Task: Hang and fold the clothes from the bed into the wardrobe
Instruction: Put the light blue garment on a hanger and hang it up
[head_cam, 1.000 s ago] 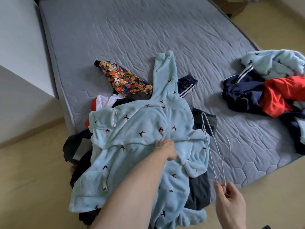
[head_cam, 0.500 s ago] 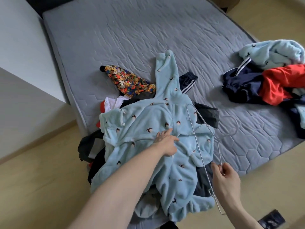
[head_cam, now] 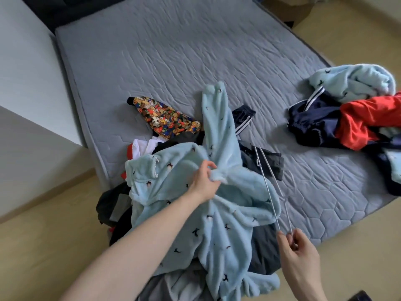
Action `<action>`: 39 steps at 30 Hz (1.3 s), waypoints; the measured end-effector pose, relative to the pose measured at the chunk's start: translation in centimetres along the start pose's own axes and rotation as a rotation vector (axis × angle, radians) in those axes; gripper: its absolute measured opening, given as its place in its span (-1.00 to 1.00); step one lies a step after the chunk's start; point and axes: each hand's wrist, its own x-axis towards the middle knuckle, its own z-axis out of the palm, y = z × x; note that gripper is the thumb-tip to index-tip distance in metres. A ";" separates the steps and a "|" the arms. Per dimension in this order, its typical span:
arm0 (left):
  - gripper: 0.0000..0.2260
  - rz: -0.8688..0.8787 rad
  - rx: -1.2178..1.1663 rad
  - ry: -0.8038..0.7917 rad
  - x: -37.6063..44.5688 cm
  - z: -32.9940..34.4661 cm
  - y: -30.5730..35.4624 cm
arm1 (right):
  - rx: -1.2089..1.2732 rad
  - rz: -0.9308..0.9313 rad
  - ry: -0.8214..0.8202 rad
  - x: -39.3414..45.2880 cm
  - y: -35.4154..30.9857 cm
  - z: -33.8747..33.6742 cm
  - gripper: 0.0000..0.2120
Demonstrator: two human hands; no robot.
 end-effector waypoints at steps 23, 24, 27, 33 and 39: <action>-0.91 0.269 -0.384 0.465 -44.2 -40.4 11.0 | -0.029 -0.148 -0.609 -24.6 -28.9 6.5 -0.47; -0.95 0.257 -0.396 0.475 -46.3 -42.0 10.5 | 0.017 -0.146 -0.615 -26.7 -29.7 6.8 -0.51; -0.84 0.168 -0.362 0.538 -50.9 -45.6 7.5 | 0.102 -0.289 -0.598 -31.4 -32.1 6.7 -0.63; -0.89 -0.156 0.288 0.849 -57.4 -50.6 -1.4 | 0.083 -0.707 -0.521 -38.0 -37.5 5.2 -0.71; -0.93 -0.286 -0.480 0.697 -61.1 -53.7 -4.8 | 0.046 -0.924 -0.563 -44.5 -40.5 4.7 -0.78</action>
